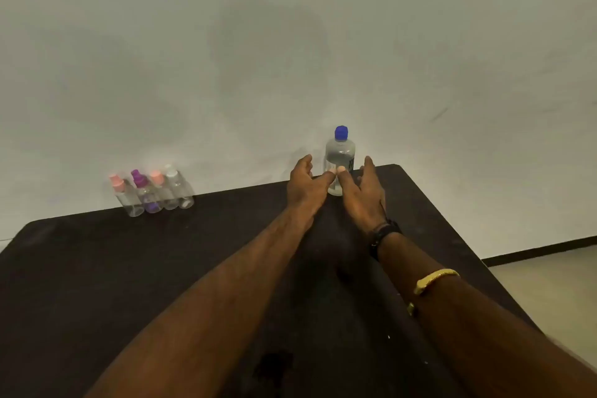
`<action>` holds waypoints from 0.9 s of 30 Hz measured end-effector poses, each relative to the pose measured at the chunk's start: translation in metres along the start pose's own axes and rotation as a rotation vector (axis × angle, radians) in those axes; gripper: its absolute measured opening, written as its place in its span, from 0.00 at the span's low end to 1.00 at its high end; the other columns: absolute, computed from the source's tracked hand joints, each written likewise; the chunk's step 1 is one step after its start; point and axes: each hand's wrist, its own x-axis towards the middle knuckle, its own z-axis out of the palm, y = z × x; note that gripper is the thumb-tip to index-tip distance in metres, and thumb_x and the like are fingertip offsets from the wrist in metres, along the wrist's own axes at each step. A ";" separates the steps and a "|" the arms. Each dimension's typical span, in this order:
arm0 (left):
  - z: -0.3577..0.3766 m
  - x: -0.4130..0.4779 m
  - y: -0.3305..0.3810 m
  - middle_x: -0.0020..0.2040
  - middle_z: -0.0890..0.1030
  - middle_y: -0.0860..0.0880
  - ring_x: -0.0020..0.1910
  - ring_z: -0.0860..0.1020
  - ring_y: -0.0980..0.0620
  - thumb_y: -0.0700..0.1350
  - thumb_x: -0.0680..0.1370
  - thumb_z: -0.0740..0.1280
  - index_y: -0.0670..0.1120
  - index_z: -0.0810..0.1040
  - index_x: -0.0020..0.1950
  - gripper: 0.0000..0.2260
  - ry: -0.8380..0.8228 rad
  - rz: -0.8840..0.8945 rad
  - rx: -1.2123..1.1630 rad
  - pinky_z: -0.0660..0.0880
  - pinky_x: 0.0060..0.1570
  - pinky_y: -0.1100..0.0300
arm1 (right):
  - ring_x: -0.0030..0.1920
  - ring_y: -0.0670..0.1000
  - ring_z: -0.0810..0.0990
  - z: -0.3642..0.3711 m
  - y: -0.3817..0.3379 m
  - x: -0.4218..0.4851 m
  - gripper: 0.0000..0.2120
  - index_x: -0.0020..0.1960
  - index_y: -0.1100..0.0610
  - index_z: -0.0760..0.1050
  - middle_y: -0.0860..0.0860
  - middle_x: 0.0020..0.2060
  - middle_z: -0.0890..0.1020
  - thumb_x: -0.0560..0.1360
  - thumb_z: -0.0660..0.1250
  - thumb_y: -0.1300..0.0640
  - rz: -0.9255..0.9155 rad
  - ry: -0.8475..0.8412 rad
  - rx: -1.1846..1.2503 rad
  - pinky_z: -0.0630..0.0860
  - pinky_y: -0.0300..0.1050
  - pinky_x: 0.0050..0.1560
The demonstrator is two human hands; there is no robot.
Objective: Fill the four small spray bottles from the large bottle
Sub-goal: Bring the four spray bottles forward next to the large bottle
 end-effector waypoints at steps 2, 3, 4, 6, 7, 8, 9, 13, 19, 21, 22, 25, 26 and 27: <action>0.005 0.009 -0.004 0.78 0.67 0.45 0.76 0.68 0.45 0.46 0.80 0.71 0.46 0.63 0.80 0.30 -0.024 -0.016 -0.022 0.69 0.73 0.50 | 0.78 0.58 0.63 0.004 0.005 0.008 0.36 0.82 0.53 0.49 0.56 0.80 0.61 0.82 0.62 0.44 0.001 0.005 -0.001 0.63 0.59 0.77; 0.006 0.012 -0.006 0.78 0.67 0.45 0.76 0.68 0.46 0.44 0.81 0.69 0.46 0.63 0.80 0.28 -0.042 -0.030 -0.035 0.69 0.73 0.50 | 0.78 0.58 0.63 0.005 0.008 0.009 0.35 0.82 0.53 0.49 0.55 0.80 0.61 0.82 0.61 0.44 0.002 0.001 -0.002 0.62 0.58 0.77; 0.007 0.014 -0.008 0.78 0.67 0.46 0.76 0.68 0.46 0.42 0.82 0.67 0.46 0.63 0.80 0.27 -0.057 -0.039 -0.059 0.69 0.72 0.51 | 0.78 0.57 0.62 0.006 0.008 0.010 0.35 0.82 0.52 0.49 0.55 0.80 0.61 0.83 0.61 0.44 0.000 -0.009 0.007 0.62 0.58 0.77; 0.011 0.016 -0.010 0.76 0.70 0.47 0.73 0.71 0.46 0.40 0.84 0.63 0.45 0.65 0.79 0.23 -0.095 -0.050 -0.079 0.71 0.68 0.56 | 0.78 0.56 0.64 0.009 0.011 0.012 0.34 0.83 0.51 0.48 0.54 0.79 0.63 0.83 0.60 0.45 -0.005 -0.027 0.005 0.62 0.56 0.77; 0.012 0.016 -0.012 0.73 0.73 0.47 0.70 0.73 0.47 0.39 0.84 0.62 0.45 0.66 0.78 0.22 -0.117 -0.051 -0.099 0.73 0.65 0.57 | 0.77 0.56 0.65 0.010 0.012 0.013 0.33 0.83 0.50 0.47 0.54 0.79 0.64 0.84 0.60 0.46 -0.010 -0.038 0.009 0.63 0.56 0.77; 0.013 0.017 -0.013 0.71 0.75 0.48 0.67 0.76 0.48 0.39 0.84 0.62 0.45 0.68 0.78 0.21 -0.140 -0.054 -0.123 0.74 0.64 0.57 | 0.77 0.56 0.66 0.010 0.012 0.014 0.33 0.83 0.49 0.47 0.53 0.78 0.65 0.84 0.59 0.47 -0.015 -0.053 0.011 0.63 0.55 0.76; 0.015 0.019 -0.017 0.68 0.77 0.50 0.65 0.77 0.50 0.38 0.84 0.62 0.46 0.69 0.77 0.21 -0.160 -0.060 -0.149 0.75 0.65 0.57 | 0.76 0.56 0.67 0.010 0.014 0.015 0.32 0.83 0.48 0.47 0.53 0.78 0.66 0.84 0.59 0.48 -0.026 -0.063 0.004 0.64 0.56 0.76; 0.018 0.024 -0.023 0.73 0.74 0.50 0.71 0.74 0.49 0.38 0.83 0.64 0.47 0.65 0.79 0.24 -0.186 -0.086 -0.192 0.72 0.72 0.49 | 0.71 0.54 0.72 0.012 0.013 0.016 0.28 0.81 0.43 0.53 0.51 0.72 0.72 0.84 0.59 0.51 -0.094 -0.079 0.003 0.69 0.57 0.73; 0.013 0.014 -0.018 0.58 0.82 0.55 0.58 0.81 0.55 0.40 0.83 0.64 0.49 0.75 0.72 0.17 -0.201 -0.001 -0.168 0.77 0.65 0.54 | 0.63 0.47 0.75 0.011 0.008 0.009 0.23 0.78 0.45 0.61 0.48 0.67 0.76 0.84 0.58 0.55 -0.136 -0.029 0.010 0.71 0.50 0.67; 0.008 0.007 -0.012 0.55 0.83 0.55 0.57 0.82 0.55 0.40 0.82 0.65 0.50 0.77 0.68 0.15 -0.190 0.030 -0.143 0.78 0.63 0.55 | 0.60 0.45 0.75 0.007 0.002 0.004 0.21 0.76 0.47 0.65 0.48 0.64 0.77 0.84 0.58 0.57 -0.160 -0.006 0.008 0.73 0.47 0.65; 0.006 0.004 -0.010 0.56 0.84 0.54 0.57 0.82 0.54 0.40 0.81 0.66 0.51 0.78 0.66 0.14 -0.185 0.050 -0.126 0.78 0.64 0.53 | 0.59 0.45 0.75 0.005 -0.001 0.001 0.21 0.75 0.49 0.66 0.48 0.64 0.78 0.83 0.58 0.57 -0.172 0.008 0.007 0.73 0.46 0.64; -0.002 -0.008 -0.003 0.58 0.85 0.51 0.58 0.83 0.52 0.39 0.80 0.66 0.49 0.80 0.65 0.14 -0.155 0.097 -0.091 0.78 0.64 0.49 | 0.58 0.45 0.75 -0.002 -0.009 -0.010 0.20 0.74 0.50 0.68 0.49 0.64 0.78 0.83 0.59 0.59 -0.206 0.053 0.000 0.72 0.41 0.60; -0.005 -0.014 0.001 0.59 0.84 0.51 0.58 0.83 0.52 0.39 0.80 0.65 0.48 0.79 0.66 0.15 -0.138 0.118 -0.080 0.78 0.64 0.49 | 0.57 0.45 0.75 -0.004 -0.012 -0.014 0.21 0.74 0.50 0.68 0.50 0.64 0.79 0.82 0.60 0.61 -0.207 0.068 -0.003 0.71 0.39 0.59; -0.009 -0.021 0.005 0.60 0.84 0.51 0.58 0.82 0.52 0.40 0.81 0.65 0.48 0.79 0.68 0.16 -0.120 0.137 -0.061 0.78 0.64 0.50 | 0.57 0.46 0.76 -0.006 -0.015 -0.019 0.23 0.74 0.50 0.69 0.50 0.64 0.79 0.81 0.60 0.63 -0.205 0.084 -0.004 0.71 0.39 0.58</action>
